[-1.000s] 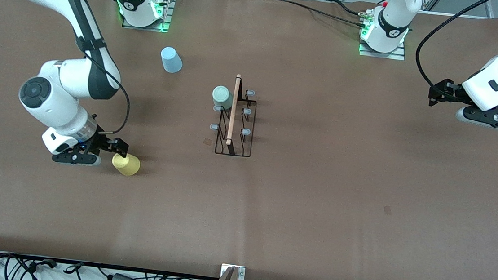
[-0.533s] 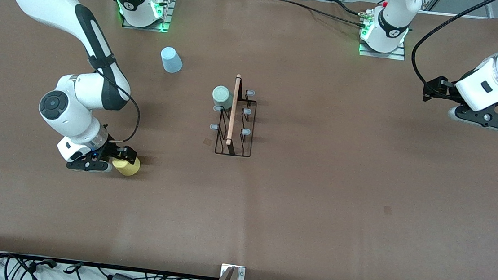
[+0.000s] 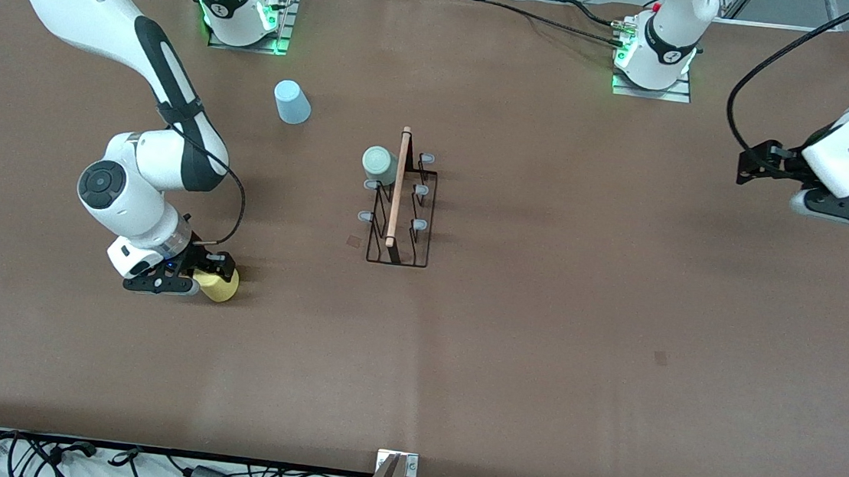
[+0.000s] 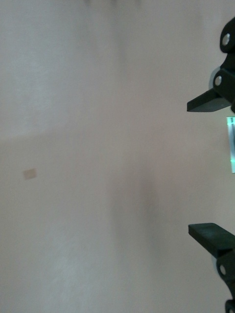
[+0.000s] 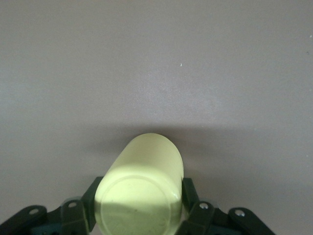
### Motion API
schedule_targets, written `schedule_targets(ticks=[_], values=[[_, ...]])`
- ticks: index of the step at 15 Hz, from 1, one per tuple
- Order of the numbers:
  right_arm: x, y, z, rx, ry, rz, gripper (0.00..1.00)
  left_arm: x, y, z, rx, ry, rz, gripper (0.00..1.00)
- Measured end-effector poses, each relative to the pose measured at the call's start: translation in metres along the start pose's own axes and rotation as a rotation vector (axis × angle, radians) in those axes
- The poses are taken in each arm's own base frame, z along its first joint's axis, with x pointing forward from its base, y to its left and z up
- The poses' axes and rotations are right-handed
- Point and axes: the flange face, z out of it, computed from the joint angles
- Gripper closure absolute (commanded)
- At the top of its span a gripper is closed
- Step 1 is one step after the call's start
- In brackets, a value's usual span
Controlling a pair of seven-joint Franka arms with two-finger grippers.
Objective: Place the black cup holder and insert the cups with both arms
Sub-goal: 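Carry the yellow cup with the right gripper onto a rack peg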
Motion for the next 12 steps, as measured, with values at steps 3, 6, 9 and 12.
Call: schedule_targets(ticks=[3, 6, 9, 12], values=[[0.007, -0.011, -0.035, -0.004, -0.024, -0.011, 0.74, -0.002, -0.024, -0.016, -0.022, 0.035, -0.044, 0.00], [-0.002, -0.082, -0.101, -0.009, -0.061, 0.072, 0.74, -0.001, -0.034, -0.010, -0.025, 0.025, -0.060, 0.00], [-0.036, -0.188, -0.143, 0.000, -0.065, 0.212, 0.74, 0.002, -0.031, -0.007, -0.025, 0.020, -0.021, 0.00], [-0.075, -0.273, -0.153, 0.021, -0.071, 0.330, 0.74, 0.002, -0.029, -0.007, -0.024, 0.021, 0.023, 0.00]])
